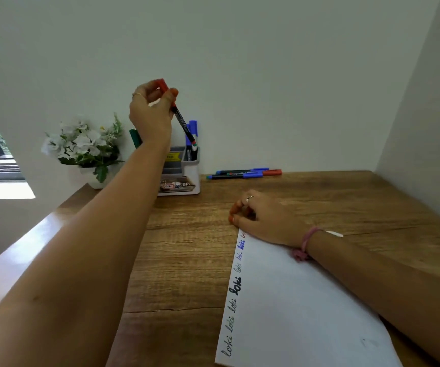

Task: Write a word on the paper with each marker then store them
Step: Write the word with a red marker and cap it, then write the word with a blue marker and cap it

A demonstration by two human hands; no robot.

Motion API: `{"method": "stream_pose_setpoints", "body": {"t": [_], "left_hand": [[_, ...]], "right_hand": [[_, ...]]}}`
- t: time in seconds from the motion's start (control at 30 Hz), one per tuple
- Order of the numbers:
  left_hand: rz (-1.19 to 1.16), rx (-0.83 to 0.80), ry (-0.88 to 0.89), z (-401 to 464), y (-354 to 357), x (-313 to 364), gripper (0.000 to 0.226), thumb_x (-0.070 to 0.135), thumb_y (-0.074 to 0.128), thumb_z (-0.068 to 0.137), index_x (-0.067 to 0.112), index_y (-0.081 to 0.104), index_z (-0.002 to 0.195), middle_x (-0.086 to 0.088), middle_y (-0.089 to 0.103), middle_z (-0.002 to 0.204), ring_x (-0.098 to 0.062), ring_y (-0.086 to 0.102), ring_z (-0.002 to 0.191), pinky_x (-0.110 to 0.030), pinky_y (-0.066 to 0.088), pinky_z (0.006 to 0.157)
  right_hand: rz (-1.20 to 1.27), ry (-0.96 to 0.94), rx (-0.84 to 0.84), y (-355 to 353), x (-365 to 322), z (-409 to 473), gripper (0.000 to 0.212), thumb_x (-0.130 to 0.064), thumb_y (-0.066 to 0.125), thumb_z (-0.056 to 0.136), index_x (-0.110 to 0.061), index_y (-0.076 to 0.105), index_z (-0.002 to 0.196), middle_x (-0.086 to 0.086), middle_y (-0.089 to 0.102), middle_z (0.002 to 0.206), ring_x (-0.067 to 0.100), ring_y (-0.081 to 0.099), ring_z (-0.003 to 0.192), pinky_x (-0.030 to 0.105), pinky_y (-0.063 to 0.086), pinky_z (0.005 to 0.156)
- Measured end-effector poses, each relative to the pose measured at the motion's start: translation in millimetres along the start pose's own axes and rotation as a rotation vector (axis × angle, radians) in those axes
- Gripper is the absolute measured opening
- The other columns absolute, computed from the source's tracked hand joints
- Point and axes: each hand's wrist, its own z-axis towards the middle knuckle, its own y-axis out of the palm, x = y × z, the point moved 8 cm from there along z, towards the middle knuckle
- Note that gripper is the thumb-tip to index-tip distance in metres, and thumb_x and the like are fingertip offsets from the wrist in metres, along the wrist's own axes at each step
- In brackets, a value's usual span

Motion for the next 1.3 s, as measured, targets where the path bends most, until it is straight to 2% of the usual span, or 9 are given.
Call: {"method": "stream_pose_setpoints", "body": {"t": [0.13, 0.33, 0.6, 0.67, 0.73, 0.83, 0.97, 1.13, 1.3], "left_hand": [[0.256, -0.058, 0.044, 3.3, 13.5, -18.7, 0.027, 0.017, 0.075, 0.076, 0.019, 0.06, 0.098, 0.0, 0.065, 0.096, -0.017, 0.065, 0.093, -0.037, 0.057, 0.079], [0.538, -0.176, -0.009, -1.3, 19.3, -53.7, 0.038, 0.017, 0.072, 0.081, 0.002, 0.062, 0.114, -0.015, 0.067, 0.109, -0.021, 0.065, 0.097, -0.036, 0.054, 0.088], [0.682, -0.226, -0.076, -5.1, 11.5, -72.3, 0.05, 0.017, 0.07, 0.082, 0.0, 0.054, 0.126, -0.016, 0.06, 0.124, -0.022, 0.057, 0.113, -0.031, 0.043, 0.101], [0.71, -0.2, 0.002, -8.1, 13.7, -65.7, 0.048, 0.019, 0.068, 0.084, 0.003, 0.053, 0.127, -0.015, 0.053, 0.128, -0.022, 0.054, 0.114, -0.032, 0.042, 0.102], [0.767, -0.216, 0.23, -20.8, 28.2, -44.7, 0.038, 0.021, 0.062, 0.088, 0.008, 0.055, 0.123, -0.012, 0.047, 0.126, -0.021, 0.051, 0.112, -0.028, 0.041, 0.1], [0.831, -0.521, 0.512, -62.4, 76.2, -30.6, 0.025, 0.018, 0.052, 0.093, 0.01, 0.059, 0.115, -0.009, 0.052, 0.116, -0.017, 0.053, 0.103, -0.024, 0.042, 0.093], [1.127, -0.92, 0.409, -114.0, 118.4, -90.9, 0.03, 0.009, 0.045, 0.093, 0.006, 0.054, 0.122, -0.012, 0.053, 0.12, -0.024, 0.053, 0.108, -0.035, 0.045, 0.094], [1.445, -0.944, 0.267, -119.1, 100.2, -140.6, 0.034, 0.012, 0.044, 0.093, 0.002, 0.043, 0.125, -0.016, 0.047, 0.124, -0.031, 0.049, 0.112, -0.042, 0.042, 0.093], [1.503, -0.929, 0.346, -114.8, 92.6, -136.1, 0.03, 0.009, 0.037, 0.096, 0.001, 0.041, 0.125, -0.018, 0.045, 0.122, -0.033, 0.046, 0.111, -0.045, 0.044, 0.09]], "right_hand": [[0.026, 0.001, 0.002, -1.5, -1.2, 0.9, 0.006, -0.037, 0.061, 0.085, -0.032, 0.06, 0.088, -0.012, 0.054, 0.097, 0.008, 0.057, 0.085, 0.036, 0.049, 0.083], [0.019, 0.003, -0.002, -2.1, -4.2, -1.2, 0.012, -0.035, 0.061, 0.086, -0.025, 0.064, 0.093, -0.014, 0.047, 0.089, 0.008, 0.051, 0.083, 0.033, 0.045, 0.083], [0.018, -0.001, -0.013, -1.5, -5.7, -0.2, 0.013, -0.035, 0.061, 0.086, -0.024, 0.064, 0.094, -0.014, 0.046, 0.09, 0.008, 0.052, 0.084, 0.033, 0.046, 0.083], [0.019, 0.003, -0.009, -1.5, -5.2, -0.4, 0.014, -0.036, 0.061, 0.086, -0.025, 0.064, 0.094, -0.016, 0.045, 0.09, 0.008, 0.052, 0.085, 0.035, 0.046, 0.085], [0.024, 0.008, -0.013, -1.5, -4.7, -0.4, 0.015, -0.037, 0.061, 0.086, -0.025, 0.064, 0.094, -0.016, 0.045, 0.09, 0.008, 0.052, 0.086, 0.035, 0.046, 0.086], [0.02, 0.016, -0.028, -0.7, -3.6, 0.5, 0.013, -0.037, 0.061, 0.086, -0.027, 0.063, 0.094, -0.017, 0.044, 0.088, 0.008, 0.052, 0.085, 0.031, 0.045, 0.082], [0.036, 0.009, 0.017, -4.7, -3.1, -1.0, 0.009, -0.033, 0.063, 0.086, -0.026, 0.059, 0.088, -0.014, 0.048, 0.086, 0.009, 0.052, 0.079, 0.021, 0.039, 0.07], [0.079, -0.004, 0.047, -4.6, -2.2, -1.6, 0.01, -0.026, 0.065, 0.085, -0.025, 0.055, 0.082, -0.004, 0.054, 0.092, 0.015, 0.056, 0.08, 0.026, 0.045, 0.072], [0.119, 0.039, 0.041, -8.0, -1.5, -0.1, 0.016, -0.026, 0.056, 0.091, -0.03, 0.051, 0.076, -0.013, 0.05, 0.08, 0.001, 0.047, 0.068, 0.01, 0.035, 0.061]]}}
